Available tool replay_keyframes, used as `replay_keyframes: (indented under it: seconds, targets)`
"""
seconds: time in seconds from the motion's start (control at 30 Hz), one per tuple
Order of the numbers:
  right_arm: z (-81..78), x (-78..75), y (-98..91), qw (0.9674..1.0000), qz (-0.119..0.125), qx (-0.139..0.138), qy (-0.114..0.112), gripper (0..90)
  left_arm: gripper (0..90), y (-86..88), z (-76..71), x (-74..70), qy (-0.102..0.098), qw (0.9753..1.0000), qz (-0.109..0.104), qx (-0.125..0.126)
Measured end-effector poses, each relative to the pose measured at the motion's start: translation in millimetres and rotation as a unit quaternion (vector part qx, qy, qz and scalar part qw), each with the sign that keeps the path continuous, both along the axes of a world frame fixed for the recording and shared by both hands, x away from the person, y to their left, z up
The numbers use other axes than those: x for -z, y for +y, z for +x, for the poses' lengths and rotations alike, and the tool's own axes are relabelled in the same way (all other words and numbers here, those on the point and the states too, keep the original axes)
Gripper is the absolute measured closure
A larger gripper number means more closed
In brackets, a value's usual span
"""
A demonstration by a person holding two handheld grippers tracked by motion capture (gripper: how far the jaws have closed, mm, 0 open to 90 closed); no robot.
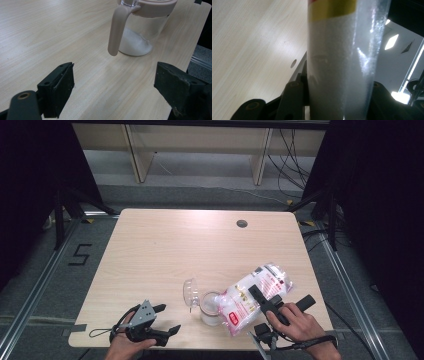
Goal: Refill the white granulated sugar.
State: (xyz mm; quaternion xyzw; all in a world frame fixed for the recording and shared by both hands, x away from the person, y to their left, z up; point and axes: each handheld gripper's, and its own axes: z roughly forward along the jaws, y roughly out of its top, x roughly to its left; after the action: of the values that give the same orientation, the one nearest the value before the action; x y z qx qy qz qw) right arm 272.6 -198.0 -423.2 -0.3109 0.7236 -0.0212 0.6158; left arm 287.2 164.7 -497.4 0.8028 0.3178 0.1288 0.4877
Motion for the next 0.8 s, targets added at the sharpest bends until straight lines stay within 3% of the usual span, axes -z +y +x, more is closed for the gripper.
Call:
replay_keyframes:
  seconds: [0.2,0.33,0.4,0.53,0.6,0.63,0.77,0.8]
  targets:
    - [-0.4,0.9,0.3,1.0000,0.004,-0.001,0.002,66.5,15.8,-0.7,-0.2,0.4,0.001,1.0000,-0.005,-0.002]
    - [1.0,-0.7,0.8,0.9999,-0.005,-0.010,0.003,66.5,15.8,0.4,-0.2,-0.7,-0.002,1.0000,0.002,-0.002]
    - [0.6,1.1,-1.2,1.0000,0.008,0.001,0.004,66.5,15.8,2.8,2.1,-1.6,-0.013,0.9997,0.018,0.007]
    - [1.1,2.0,-1.8,1.0000,0.006,0.001,0.005,66.5,15.8,0.6,0.4,-0.5,-0.005,1.0000,0.006,0.004]
    - [1.6,2.2,-1.5,1.0000,0.003,-0.004,0.003,66.6,15.8,1.5,1.6,-1.0,-0.012,0.9998,0.012,0.010]
    - [1.4,2.7,-1.7,1.0000,0.006,-0.002,0.004,66.6,15.8,1.0,0.4,-0.6,-0.001,1.0000,0.007,0.002]
    - [1.2,2.6,-1.6,1.0000,0.005,-0.001,0.003,66.6,15.8,2.2,1.7,-1.5,-0.011,0.9998,0.016,0.009]
    - [1.0,2.1,-1.4,1.0000,0.001,0.002,0.003,66.6,15.8,1.1,0.4,-0.7,-0.002,1.0000,0.007,0.002]
